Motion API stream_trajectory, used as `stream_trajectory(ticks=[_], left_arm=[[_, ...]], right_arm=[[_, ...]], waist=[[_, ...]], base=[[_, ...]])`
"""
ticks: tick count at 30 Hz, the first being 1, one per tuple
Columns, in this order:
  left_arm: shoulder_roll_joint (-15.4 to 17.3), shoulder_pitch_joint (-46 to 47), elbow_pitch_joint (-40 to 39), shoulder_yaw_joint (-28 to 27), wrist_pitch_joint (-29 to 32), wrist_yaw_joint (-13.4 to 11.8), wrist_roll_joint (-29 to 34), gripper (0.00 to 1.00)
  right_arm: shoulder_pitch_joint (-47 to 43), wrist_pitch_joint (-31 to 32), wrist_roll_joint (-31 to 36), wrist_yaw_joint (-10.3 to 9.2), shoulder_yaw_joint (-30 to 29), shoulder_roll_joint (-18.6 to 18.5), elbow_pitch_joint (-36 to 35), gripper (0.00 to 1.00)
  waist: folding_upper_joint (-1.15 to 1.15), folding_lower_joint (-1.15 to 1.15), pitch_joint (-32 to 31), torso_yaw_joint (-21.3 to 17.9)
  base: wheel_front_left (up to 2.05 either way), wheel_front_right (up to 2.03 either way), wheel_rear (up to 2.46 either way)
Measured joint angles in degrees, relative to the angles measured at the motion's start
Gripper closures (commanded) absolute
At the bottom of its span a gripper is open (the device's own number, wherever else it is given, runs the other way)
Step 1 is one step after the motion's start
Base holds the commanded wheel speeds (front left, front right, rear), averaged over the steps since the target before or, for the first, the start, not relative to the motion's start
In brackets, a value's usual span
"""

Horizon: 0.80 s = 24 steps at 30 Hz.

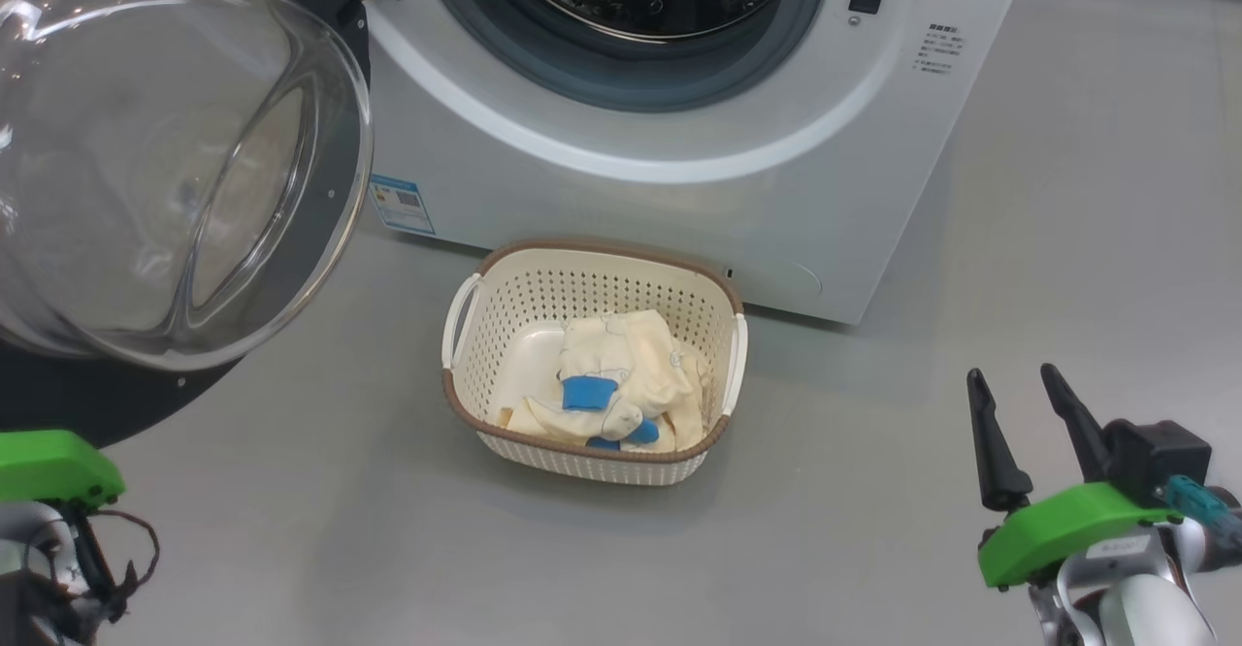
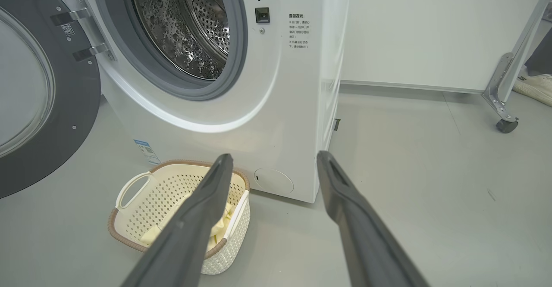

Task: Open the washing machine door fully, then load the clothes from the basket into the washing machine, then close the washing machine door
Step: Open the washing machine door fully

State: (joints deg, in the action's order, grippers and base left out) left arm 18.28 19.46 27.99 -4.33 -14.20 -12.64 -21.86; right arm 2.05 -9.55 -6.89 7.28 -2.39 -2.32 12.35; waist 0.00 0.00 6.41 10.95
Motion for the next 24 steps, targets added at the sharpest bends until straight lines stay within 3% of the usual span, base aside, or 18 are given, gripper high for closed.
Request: stream_trajectory(ticks=[1, 3, 6, 7, 8, 9, 24], left_arm=[[-0.2, -0.7, -1.2, 0.1, 0.0, 0.1, 0.3, 0.98], [-0.8, -2.3, -2.9, 0.7, 0.0, 0.7, 0.3, 0.61], [-1.6, -5.5, -5.8, 1.8, 0.0, 1.0, 0.8, 0.51], [-1.9, -6.5, -6.7, 2.2, 0.0, 1.0, 0.9, 0.35], [-2.2, -7.4, -7.7, 2.6, 0.1, 1.0, 1.1, 0.12], [-2.5, -8.3, -8.7, 3.1, 0.1, 1.0, 1.2, 0.01], [-4.9, -15.1, -21.7, 13.0, 5.2, 1.0, 4.9, 0.0]], right_arm=[[-0.2, 0.0, 0.0, 0.0, 0.0, 0.0, 0.0, 0.0], [-0.7, 0.0, 0.0, 0.0, 0.0, 0.0, 0.0, 0.0], [-0.9, 0.0, -0.1, 0.0, 0.5, 0.0, -0.1, 0.0], [-0.9, 0.0, -0.1, 0.0, 0.5, 0.0, -0.1, 0.0], [-0.9, 0.0, -0.1, 0.0, 0.6, 0.0, -0.1, 0.0], [-1.0, 0.1, -0.1, 0.0, 0.7, 0.0, -0.1, 0.0], [-1.8, 0.1, 0.0, 0.0, 1.3, 0.0, -0.3, 0.0]], waist=[[0.0, 0.0, -0.3, 0.0], [0.0, 0.0, -1.0, -0.2], [0.0, 0.0, -1.8, -0.8], [0.0, 0.0, -1.9, -0.9], [0.0, 0.0, -2.1, -1.1], [0.0, 0.0, -2.2, -1.4], [0.0, 0.0, -3.4, -5.3]], base=[[0.0, 0.0, 0.0], [0.0, 0.0, 0.0], [0.0, 0.0, 0.0], [0.0, 0.0, 0.0], [0.0, 0.0, 0.0], [0.0, 0.0, 0.0], [0.0, 0.0, 0.0]])
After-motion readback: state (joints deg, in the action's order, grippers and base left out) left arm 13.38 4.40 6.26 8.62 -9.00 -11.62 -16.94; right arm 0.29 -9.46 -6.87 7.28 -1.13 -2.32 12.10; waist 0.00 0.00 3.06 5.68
